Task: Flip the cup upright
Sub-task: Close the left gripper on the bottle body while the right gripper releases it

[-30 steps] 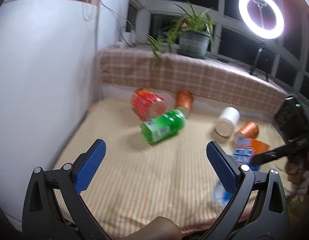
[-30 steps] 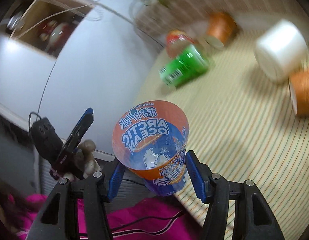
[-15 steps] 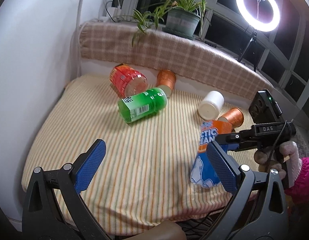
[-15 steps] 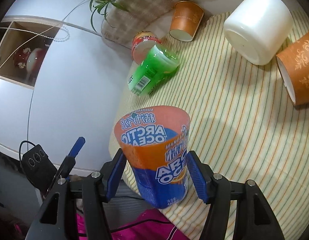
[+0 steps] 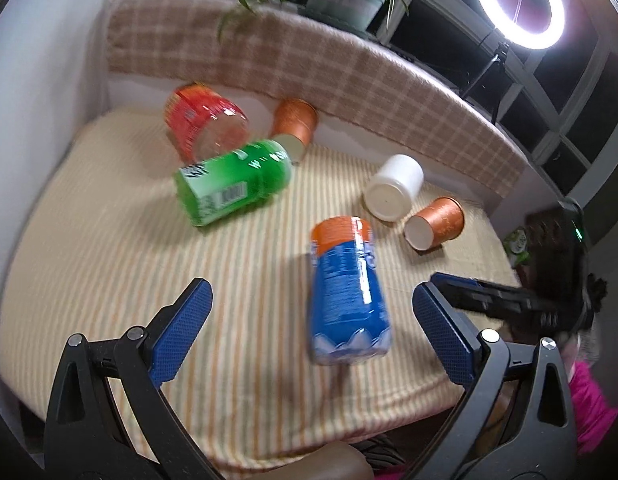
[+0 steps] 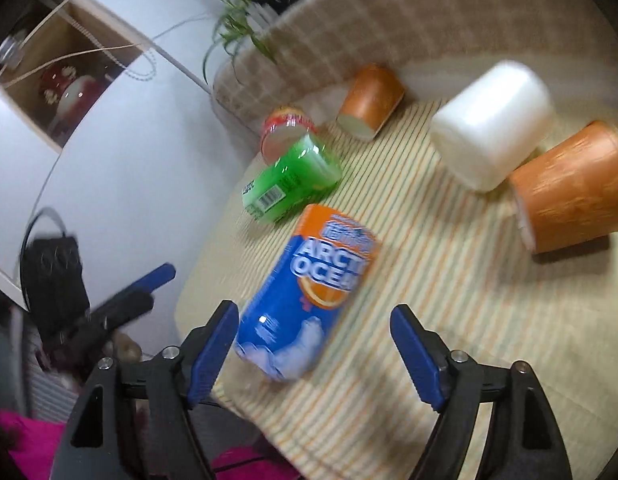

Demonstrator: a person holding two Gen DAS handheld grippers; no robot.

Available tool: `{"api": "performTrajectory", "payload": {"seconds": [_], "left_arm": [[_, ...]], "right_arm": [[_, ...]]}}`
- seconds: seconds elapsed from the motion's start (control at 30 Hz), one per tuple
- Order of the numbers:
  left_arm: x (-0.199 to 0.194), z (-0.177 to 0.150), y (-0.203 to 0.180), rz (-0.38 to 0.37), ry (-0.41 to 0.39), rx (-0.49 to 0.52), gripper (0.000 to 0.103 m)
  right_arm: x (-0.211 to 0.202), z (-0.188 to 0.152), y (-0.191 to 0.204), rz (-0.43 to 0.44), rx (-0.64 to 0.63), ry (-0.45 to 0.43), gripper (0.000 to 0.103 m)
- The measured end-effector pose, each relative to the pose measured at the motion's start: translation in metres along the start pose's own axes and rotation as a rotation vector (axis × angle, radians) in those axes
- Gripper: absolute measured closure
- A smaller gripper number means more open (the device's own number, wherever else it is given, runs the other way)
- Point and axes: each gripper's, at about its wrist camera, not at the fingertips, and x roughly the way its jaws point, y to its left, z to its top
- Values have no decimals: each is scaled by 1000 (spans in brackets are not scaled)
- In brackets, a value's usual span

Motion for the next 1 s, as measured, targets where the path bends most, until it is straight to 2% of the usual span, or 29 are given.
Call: {"api": "performTrajectory", "payload": {"seconds": [0.13,0.2,0.33,0.4,0.43,0.57,0.67,1.0], "left_arm": [[23,12,-6,-54,73,6,2],[37,16,-8,-80,120,-3,7],[62,25,-7,-107,191,-32,9],[74,29,-6,-120,220,-48,19],[81,31,-6,-129,242,-60,20],[96,34,-3,-151,283,-86,21],[106,35,-3,-164,311,-98,26],[128,38,-3,-190,365,-121,30]], "right_arm": [[-27,-18,3,-108,-28,-85,20],[-39,-26,3,-160,-43,-121,20],[-61,-41,7,-227,-57,-175,17],[-67,-47,8,-251,-64,-185,17],[-70,-50,8,-261,-65,-190,17],[-79,-58,6,-276,-50,-202,17],[-81,-63,4,-281,-40,-206,17],[-78,-68,6,-277,-25,-204,16]]}}
